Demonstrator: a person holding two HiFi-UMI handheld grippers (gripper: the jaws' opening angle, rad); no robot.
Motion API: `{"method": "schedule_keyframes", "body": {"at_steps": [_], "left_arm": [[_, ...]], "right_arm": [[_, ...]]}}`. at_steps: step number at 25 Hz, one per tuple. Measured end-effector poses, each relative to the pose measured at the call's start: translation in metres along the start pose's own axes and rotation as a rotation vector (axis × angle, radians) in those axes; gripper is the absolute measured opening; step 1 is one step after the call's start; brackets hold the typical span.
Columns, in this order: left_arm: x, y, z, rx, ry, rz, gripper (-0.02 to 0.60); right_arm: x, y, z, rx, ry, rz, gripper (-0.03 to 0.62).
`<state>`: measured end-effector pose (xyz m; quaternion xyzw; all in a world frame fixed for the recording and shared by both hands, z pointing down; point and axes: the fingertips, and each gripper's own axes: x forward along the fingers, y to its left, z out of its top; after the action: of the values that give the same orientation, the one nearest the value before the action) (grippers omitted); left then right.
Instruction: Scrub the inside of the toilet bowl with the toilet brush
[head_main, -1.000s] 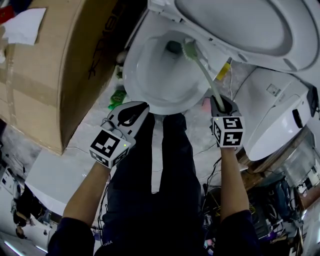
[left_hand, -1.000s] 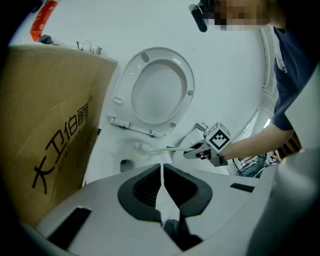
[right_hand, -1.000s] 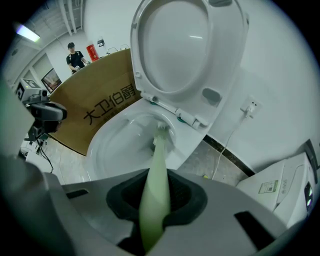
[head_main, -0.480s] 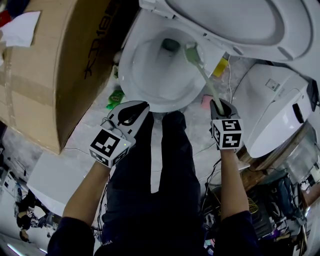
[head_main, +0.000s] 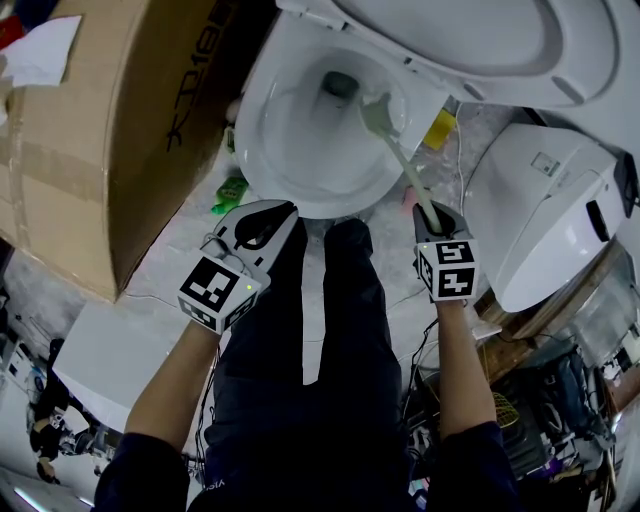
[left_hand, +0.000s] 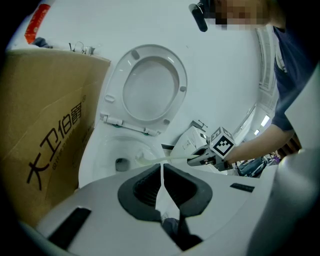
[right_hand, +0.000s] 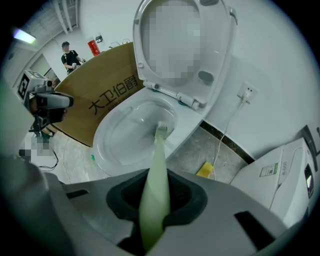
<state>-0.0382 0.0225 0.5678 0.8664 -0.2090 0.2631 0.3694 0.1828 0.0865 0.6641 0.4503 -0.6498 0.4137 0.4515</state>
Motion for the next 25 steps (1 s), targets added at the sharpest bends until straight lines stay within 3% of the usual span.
{"method": "schedule_keyframes", "body": {"at_steps": [8,25], "left_arm": [[-0.002,-0.009,-0.005,0.008,0.018,-0.001,0.041],[-0.012,-0.013,-0.019,-0.020,-0.024,0.013,0.043]], "right_arm": [[-0.004,0.010,-0.014,-0.008,0.011,0.021,0.064],[0.003,0.073,-0.046,-0.067,0.069,0.119,0.064]]}}
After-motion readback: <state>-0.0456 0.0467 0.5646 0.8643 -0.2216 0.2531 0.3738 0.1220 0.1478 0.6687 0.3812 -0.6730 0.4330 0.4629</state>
